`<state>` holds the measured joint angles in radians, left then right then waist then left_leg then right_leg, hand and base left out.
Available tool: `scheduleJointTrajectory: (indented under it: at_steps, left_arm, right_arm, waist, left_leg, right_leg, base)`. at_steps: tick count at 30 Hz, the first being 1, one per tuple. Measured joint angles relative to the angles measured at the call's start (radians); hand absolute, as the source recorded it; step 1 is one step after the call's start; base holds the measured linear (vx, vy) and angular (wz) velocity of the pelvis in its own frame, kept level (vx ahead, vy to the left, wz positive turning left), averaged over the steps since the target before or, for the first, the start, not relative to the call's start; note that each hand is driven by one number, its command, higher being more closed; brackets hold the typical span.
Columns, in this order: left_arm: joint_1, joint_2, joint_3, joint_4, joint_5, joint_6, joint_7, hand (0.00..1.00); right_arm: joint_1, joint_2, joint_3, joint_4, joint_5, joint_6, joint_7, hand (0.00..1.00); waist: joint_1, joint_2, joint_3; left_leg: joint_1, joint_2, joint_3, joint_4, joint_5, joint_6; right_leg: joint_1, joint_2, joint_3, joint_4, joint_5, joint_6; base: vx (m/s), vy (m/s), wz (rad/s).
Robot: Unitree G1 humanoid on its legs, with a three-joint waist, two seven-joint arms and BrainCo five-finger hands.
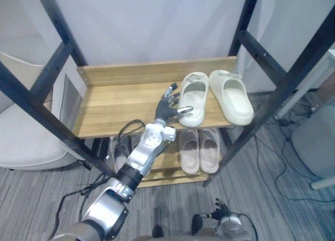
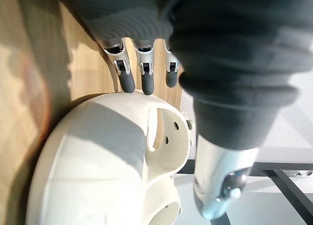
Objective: Organize the slippers on the shoe rack
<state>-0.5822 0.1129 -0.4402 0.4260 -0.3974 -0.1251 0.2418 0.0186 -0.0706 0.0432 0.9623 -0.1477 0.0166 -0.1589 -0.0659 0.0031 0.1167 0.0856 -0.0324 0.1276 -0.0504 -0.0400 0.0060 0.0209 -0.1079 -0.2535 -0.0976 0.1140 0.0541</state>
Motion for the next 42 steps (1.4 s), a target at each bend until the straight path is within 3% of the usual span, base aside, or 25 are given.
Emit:
scheduleJointTrajectory:
  at_steps: [21, 34, 42]
  left_arm:
    - [0.02, -0.053, -0.073, -0.051, -0.116, 0.004, 0.036, 0.0]
    - [0.026, -0.053, -0.068, -0.051, -0.111, 0.008, 0.04, 0.0]
    - [0.028, -0.01, -0.028, -0.084, -0.018, 0.045, 0.004, 0.0]
  right_arm:
    - [-0.006, -0.002, 0.019, 0.01, 0.013, 0.003, -0.01, 0.0]
    - [-0.006, -0.008, 0.038, 0.011, 0.031, 0.003, -0.011, 0.0]
    - [-0.014, -0.008, 0.038, 0.011, 0.032, 0.003, -0.009, 0.0]
  waist:
    - [0.001, -0.001, 0.0]
    - [0.002, -0.001, 0.0]
    - [0.002, -0.001, 0.0]
  left_leg:
    - [0.007, 0.0, 0.0, 0.0, 0.0, 0.0]
    - [0.016, 0.002, 0.009, 0.0, -0.006, -0.005]
    - [0.019, 0.005, 0.015, 0.0, -0.006, -0.003]
  right_leg:
    - [0.008, 0.0, 0.003, 0.0, 0.0, 0.001]
    - [0.014, 0.003, 0.016, 0.0, 0.0, 0.001]
    - [0.013, 0.004, 0.013, 0.0, 0.0, 0.001]
  base:
    - [0.0, 0.0, 0.0]
    - [0.0, 0.0, -0.01]
    - [0.0, 0.0, -0.03]
